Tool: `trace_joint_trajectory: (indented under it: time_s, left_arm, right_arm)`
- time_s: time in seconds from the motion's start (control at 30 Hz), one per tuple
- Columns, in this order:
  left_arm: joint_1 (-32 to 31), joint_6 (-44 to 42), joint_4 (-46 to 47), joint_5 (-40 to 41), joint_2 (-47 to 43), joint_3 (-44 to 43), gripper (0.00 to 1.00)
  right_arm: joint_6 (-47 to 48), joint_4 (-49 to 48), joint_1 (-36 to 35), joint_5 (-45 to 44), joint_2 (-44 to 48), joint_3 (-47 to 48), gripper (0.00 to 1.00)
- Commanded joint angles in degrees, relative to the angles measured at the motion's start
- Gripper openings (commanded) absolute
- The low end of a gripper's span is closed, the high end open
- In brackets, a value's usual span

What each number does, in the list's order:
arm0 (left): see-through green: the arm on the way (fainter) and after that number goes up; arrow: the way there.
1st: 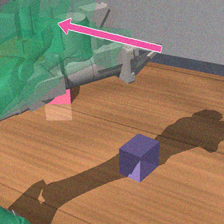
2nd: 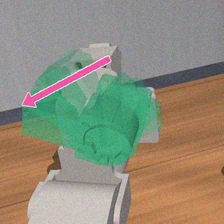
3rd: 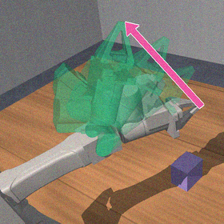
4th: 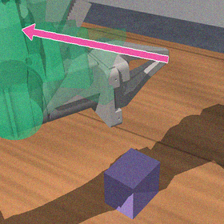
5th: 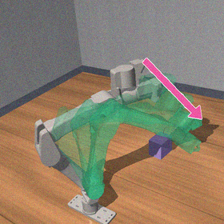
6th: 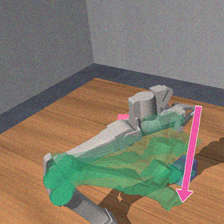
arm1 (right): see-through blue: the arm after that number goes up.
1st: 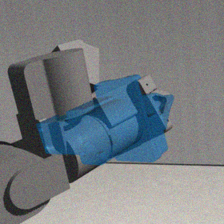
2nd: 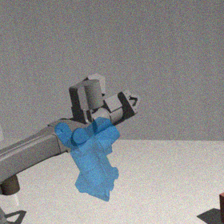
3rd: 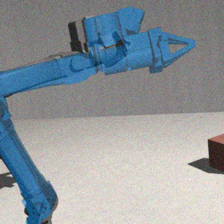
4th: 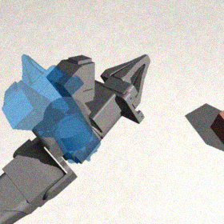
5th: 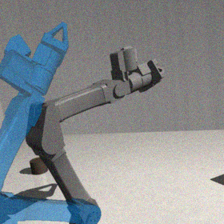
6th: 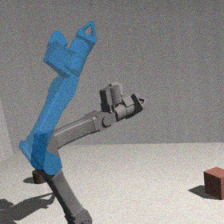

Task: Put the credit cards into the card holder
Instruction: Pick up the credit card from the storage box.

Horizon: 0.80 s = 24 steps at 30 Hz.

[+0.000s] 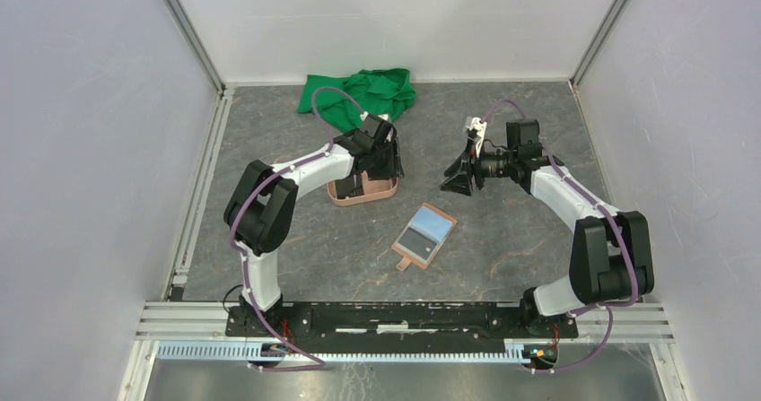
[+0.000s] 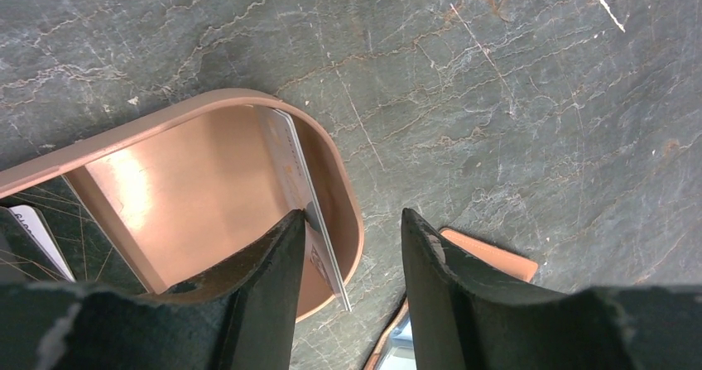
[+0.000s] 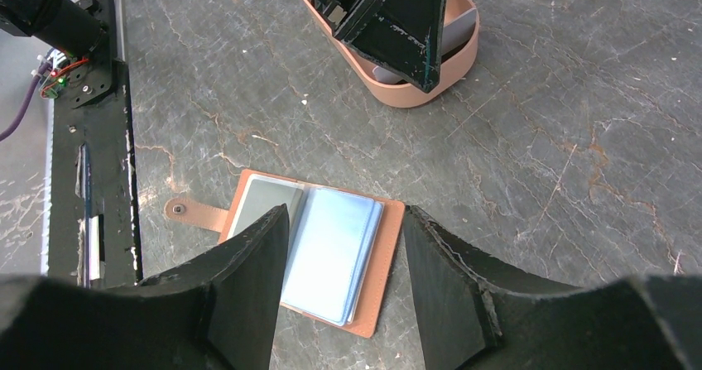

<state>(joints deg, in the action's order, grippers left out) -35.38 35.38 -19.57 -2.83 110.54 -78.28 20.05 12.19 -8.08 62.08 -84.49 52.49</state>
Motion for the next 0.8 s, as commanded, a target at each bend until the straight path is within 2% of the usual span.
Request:
trace_joint_trajectory:
  time_s: [0.0,0.47,0.77]
  left_arm:
    - [-0.3,2.0,0.3,0.5,-0.9,-2.6,0.52]
    - [-0.3,2.1,0.3,0.3,-3.2,-2.0,0.45]
    - [-0.3,2.1,0.3,0.7,-4.5,-1.8,0.45]
  right_arm:
    - [1.1,-0.2,0.4,1.4,-0.2,2.4,0.59]
    - [1.3,-0.1,0.6,1.4,-0.2,2.5,0.59]
    - [1.4,0.0,0.7,1.6,-0.2,2.5,0.59]
